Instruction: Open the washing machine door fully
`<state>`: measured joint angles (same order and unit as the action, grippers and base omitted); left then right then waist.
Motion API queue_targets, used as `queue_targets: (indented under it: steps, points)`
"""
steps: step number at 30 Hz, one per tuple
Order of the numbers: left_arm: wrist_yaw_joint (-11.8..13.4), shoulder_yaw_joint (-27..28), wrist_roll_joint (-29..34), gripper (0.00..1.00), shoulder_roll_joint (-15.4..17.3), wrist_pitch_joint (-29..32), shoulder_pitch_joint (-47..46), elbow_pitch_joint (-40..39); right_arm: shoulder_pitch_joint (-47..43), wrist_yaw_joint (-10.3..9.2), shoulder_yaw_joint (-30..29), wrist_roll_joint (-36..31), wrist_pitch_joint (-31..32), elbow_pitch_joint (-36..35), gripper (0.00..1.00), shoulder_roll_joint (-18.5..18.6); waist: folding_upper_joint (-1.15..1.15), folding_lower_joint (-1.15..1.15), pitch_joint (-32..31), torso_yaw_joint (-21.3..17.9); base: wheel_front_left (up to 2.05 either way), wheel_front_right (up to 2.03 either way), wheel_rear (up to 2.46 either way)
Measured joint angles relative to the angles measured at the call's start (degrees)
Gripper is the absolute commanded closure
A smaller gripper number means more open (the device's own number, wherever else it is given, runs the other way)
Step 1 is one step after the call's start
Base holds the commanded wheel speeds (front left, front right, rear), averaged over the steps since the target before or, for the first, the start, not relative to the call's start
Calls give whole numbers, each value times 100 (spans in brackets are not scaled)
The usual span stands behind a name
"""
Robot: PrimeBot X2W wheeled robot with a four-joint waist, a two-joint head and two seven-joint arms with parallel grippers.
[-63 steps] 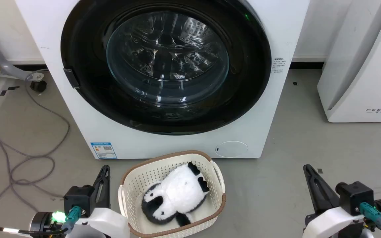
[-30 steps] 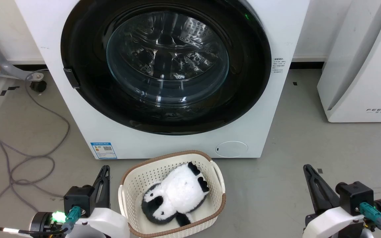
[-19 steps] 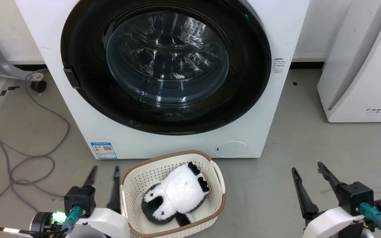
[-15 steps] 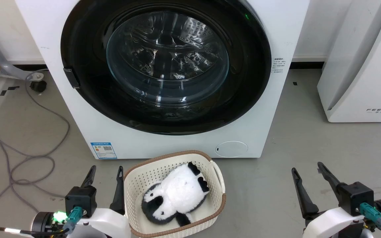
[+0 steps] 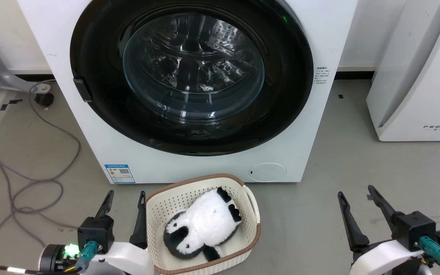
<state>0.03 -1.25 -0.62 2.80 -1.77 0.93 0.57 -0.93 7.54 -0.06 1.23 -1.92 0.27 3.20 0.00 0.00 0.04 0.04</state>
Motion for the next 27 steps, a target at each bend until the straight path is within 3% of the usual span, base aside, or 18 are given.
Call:
queue_targets:
  steps: [10,27]
  points:
    - [8,-65,-7,0,0,-132,1,21,3,0,-4,240,-118,-47,0,53,0,0,43,8,0,0,0]
    - [71,-209,-25,0,0,-341,-14,25,536,0,-68,1005,-147,-99,0,467,0,0,297,95,0,0,0]
